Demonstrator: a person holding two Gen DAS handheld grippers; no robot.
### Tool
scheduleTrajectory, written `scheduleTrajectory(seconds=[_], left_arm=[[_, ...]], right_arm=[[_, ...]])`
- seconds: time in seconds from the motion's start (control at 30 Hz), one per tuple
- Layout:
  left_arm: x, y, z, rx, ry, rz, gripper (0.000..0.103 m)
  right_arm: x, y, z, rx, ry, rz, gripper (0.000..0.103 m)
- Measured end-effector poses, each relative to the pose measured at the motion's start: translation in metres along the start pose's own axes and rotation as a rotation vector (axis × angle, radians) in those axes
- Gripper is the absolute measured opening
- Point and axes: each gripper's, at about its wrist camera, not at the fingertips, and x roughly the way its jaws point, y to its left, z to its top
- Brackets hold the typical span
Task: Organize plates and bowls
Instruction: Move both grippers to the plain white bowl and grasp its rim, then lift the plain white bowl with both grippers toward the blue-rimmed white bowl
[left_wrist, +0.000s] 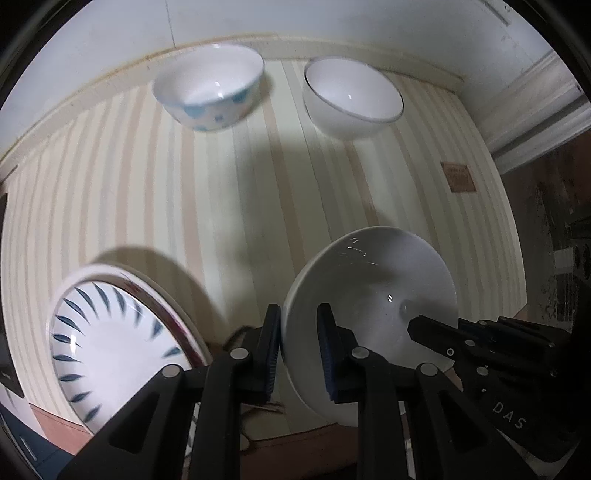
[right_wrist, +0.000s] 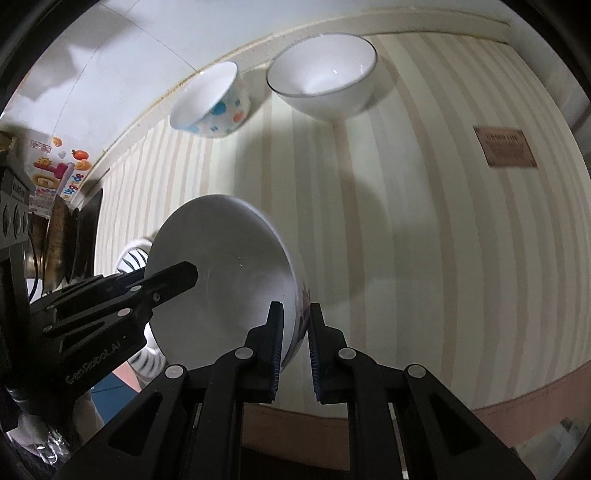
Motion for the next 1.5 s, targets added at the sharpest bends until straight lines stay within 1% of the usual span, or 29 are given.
scheduleTrajectory(seconds=[0.17, 0.4, 0.53, 0.73, 0.8, 0.87, 0.97, 1.03, 1.13, 1.17, 1.2, 1.27, 1.33, 1.4, 1.5], left_arm=[[0.023, -0.012, -0.005, 0.029, 0.045, 0.001, 0.018], [0.044, -0.023, -0.009, 0.061, 0.090, 0.015, 0.018], [0.052, -0.028, -0.009, 0.072, 0.104, 0.024, 0.018], [0.053, -0.033, -0.010, 0.083, 0.108, 0.033, 0.018], [0.047, -0.030, -0.011, 0.078, 0.103, 0.040, 0.018], [0.037, -0.027, -0.010, 0.072, 0.085, 0.056, 0.018], [0.015, -0.027, -0.003, 0.070, 0.024, 0.080, 0.019], [0.000, -0.029, 0.008, 0.064, -0.015, 0.084, 0.019], [-0.014, -0.029, 0.040, 0.043, -0.057, 0.062, 0.025], [-0.015, -0.029, 0.055, 0.032, -0.065, 0.056, 0.025], [-0.016, -0.028, 0.068, 0.020, -0.070, 0.049, 0.025], [-0.014, -0.024, 0.100, -0.011, -0.084, 0.037, 0.025], [-0.007, -0.021, 0.125, -0.026, -0.083, 0.033, 0.025], [0.004, -0.020, 0.147, -0.038, -0.074, 0.036, 0.025], [0.028, -0.015, 0.178, -0.058, -0.026, 0.038, 0.025]], right_arm=[[0.007, -0.018, -0.013, 0.025, 0.023, -0.011, 0.015], [0.020, -0.038, -0.019, 0.056, 0.051, -0.025, 0.015], [0.026, -0.041, -0.020, 0.070, 0.065, -0.022, 0.015], [0.028, -0.041, -0.018, 0.071, 0.075, -0.014, 0.015], [0.029, -0.042, -0.016, 0.072, 0.082, -0.009, 0.015], [0.026, -0.044, -0.014, 0.078, 0.090, -0.004, 0.015], [0.014, -0.046, -0.011, 0.079, 0.078, 0.009, 0.015], [-0.001, -0.048, -0.004, 0.073, 0.059, 0.011, 0.015], [-0.021, -0.053, 0.016, 0.087, 0.013, 0.032, 0.016], [-0.027, -0.055, 0.027, 0.090, -0.008, 0.041, 0.020], [-0.031, -0.057, 0.036, 0.093, -0.025, 0.046, 0.031], [-0.036, -0.061, 0.061, 0.106, -0.069, 0.054, 0.043], [-0.036, -0.064, 0.087, 0.108, -0.110, 0.052, 0.043], [-0.031, -0.067, 0.115, 0.121, -0.129, 0.049, 0.043], [-0.020, -0.071, 0.154, 0.137, -0.141, 0.054, 0.043]])
